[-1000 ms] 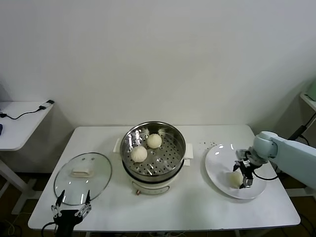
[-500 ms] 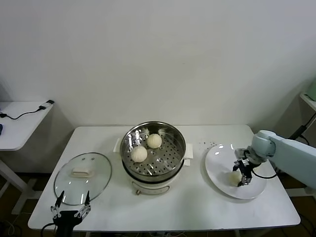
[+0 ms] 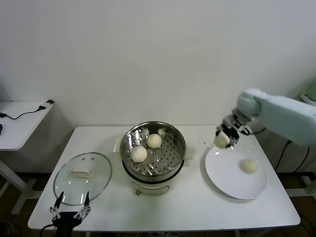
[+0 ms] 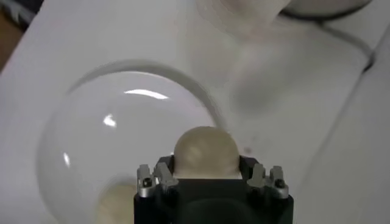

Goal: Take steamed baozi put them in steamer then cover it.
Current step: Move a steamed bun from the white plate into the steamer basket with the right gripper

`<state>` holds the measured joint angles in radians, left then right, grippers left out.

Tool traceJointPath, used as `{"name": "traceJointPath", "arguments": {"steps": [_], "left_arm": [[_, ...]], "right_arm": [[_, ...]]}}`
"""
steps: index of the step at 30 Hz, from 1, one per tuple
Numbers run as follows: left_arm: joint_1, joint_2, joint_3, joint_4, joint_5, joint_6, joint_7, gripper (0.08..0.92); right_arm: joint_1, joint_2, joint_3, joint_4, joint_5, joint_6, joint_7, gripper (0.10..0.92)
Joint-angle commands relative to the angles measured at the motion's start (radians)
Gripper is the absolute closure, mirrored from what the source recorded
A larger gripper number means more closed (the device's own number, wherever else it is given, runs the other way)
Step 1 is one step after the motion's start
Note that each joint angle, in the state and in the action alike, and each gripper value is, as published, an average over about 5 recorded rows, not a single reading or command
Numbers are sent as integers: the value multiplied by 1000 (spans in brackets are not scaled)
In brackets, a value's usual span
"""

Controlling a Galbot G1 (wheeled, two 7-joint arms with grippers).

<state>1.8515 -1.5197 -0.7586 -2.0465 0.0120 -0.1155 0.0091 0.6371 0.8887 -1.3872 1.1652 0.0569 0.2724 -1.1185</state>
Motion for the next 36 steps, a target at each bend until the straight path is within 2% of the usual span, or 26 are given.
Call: {"name": "traceJointPath", "arguments": {"steps": [1, 7, 16, 24, 36], "left_arm": [[5, 0, 0, -4, -1, 1, -1, 177], [7, -5, 2, -6, 0, 2, -2, 177], [-7, -4, 3, -22, -2, 21, 2, 177], [-28, -3, -6, -25, -3, 37, 2, 177], [-35, -13, -21, -9, -20, 36, 2, 177]], "right_arm": [[269, 234, -78, -8, -18, 294, -22, 345], [231, 357, -29, 48, -6, 319, -20, 346], [107, 443, -31, 145, -26, 320, -21, 347], [-3, 492, -54, 148, -87, 343, -21, 347], [-75, 519, -74, 136, -99, 346, -18, 340]]}}
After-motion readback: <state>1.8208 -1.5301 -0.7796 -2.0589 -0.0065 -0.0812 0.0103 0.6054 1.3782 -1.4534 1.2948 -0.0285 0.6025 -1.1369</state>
